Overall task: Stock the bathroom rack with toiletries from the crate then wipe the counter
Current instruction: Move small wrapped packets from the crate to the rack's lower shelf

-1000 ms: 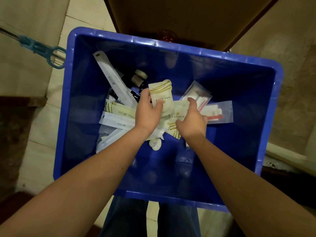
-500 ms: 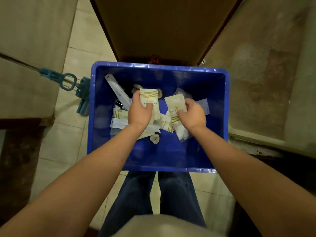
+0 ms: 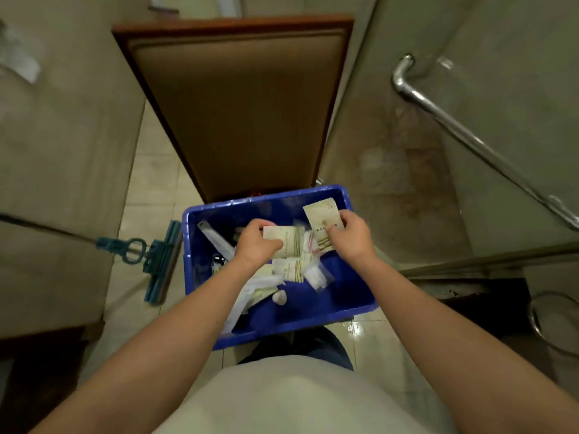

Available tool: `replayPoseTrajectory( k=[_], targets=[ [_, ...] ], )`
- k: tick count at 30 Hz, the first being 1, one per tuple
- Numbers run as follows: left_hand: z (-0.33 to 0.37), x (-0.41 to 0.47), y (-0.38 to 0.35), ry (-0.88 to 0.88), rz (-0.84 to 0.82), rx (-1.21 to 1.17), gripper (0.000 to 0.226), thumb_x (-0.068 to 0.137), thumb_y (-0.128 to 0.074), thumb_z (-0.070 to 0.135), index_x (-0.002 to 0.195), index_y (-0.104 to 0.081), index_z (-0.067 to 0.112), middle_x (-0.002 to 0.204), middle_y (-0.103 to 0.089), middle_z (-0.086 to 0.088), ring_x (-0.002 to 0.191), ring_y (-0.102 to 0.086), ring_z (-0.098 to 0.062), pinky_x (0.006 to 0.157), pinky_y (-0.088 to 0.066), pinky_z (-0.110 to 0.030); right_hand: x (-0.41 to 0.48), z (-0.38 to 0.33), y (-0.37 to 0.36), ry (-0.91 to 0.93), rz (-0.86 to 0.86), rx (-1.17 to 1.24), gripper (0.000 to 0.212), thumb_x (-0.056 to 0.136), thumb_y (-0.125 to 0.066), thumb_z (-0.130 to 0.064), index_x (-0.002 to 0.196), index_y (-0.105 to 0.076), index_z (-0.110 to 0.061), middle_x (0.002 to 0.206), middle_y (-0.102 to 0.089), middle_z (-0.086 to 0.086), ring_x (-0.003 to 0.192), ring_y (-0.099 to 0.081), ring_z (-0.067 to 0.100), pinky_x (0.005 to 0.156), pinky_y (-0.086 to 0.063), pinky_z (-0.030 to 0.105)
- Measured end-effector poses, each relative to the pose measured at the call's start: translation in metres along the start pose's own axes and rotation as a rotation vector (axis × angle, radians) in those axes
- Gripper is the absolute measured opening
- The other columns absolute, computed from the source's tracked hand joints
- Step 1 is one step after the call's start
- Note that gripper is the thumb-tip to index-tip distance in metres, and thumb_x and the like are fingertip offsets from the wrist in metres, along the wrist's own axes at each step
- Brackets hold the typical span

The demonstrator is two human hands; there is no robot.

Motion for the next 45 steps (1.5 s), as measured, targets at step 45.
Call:
replayPoseTrajectory(
  k=[45],
  targets=[
    [0.046,-0.420,-0.353,-0.491,-0.867,0.207,0.045,0.089,-0.044,0.001,0.130,-0.048,0.018,0.104,-0.068,-0.003,0.077,-0.068,-0.016,0.056,-0.053,-0.027,-0.457,0.289,0.207,-0.339,0.800,0.797,0.014,0.088,-0.060,-0.008,0.096,-0.067,-0.017,0.097,-0.073,0.008,0.089,-0.071,0.024,0.073,-0.059,0.040]
  ],
)
Point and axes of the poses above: each hand's wrist, its own x-axis towards the middle knuckle, its own y-axis out of the back of the hand, z = x × y, the point moved 6 cm from there along x, towards the middle knuckle
